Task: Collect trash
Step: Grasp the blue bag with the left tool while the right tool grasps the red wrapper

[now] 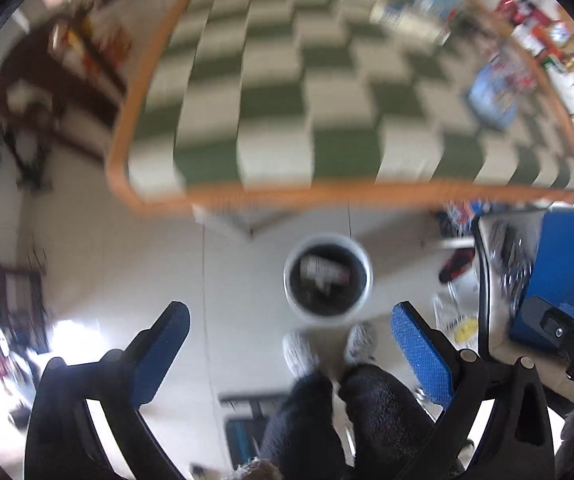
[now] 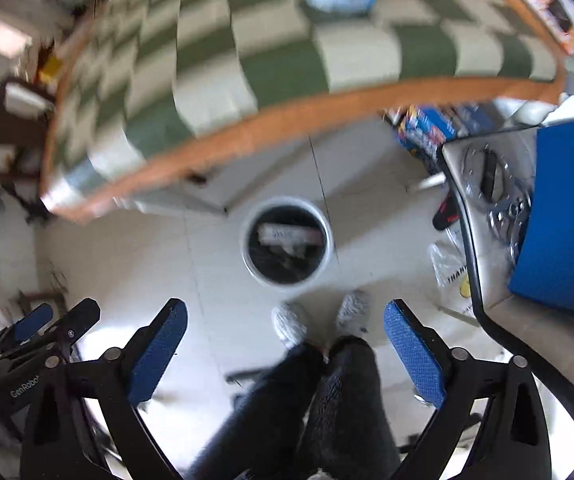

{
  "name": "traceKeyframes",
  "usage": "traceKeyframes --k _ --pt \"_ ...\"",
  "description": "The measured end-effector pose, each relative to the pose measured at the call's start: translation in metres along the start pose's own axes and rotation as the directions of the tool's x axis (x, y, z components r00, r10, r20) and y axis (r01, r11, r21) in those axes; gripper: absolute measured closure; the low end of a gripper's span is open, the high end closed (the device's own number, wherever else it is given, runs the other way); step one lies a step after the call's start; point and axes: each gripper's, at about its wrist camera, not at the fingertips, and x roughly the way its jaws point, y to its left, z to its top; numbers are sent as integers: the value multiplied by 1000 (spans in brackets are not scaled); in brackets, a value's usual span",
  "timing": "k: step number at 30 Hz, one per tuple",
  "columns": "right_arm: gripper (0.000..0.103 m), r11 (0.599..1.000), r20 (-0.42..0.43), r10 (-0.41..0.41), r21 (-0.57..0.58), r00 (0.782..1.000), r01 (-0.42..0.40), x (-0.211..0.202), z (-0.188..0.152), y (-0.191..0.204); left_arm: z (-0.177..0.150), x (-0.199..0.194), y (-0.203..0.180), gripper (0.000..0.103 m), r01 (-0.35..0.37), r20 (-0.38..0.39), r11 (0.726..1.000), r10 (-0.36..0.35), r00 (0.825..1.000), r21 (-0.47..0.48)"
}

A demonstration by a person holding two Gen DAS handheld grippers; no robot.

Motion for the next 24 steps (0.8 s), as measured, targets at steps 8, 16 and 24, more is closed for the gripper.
traceKeyframes --k 8,16,24 --pt "0 989 155 -81 133 985 61 -86 84 -63 105 -25 -93 0 53 62 976 -67 996 209" --pt "0 965 103 -108 251 989 80 -74 176 -168 177 42 -217 0 131 -118 919 -93 989 372" --pt "0 951 -23 -100 291 995 103 -17 268 -234 222 137 -285 20 44 -241 890 75 968 453"
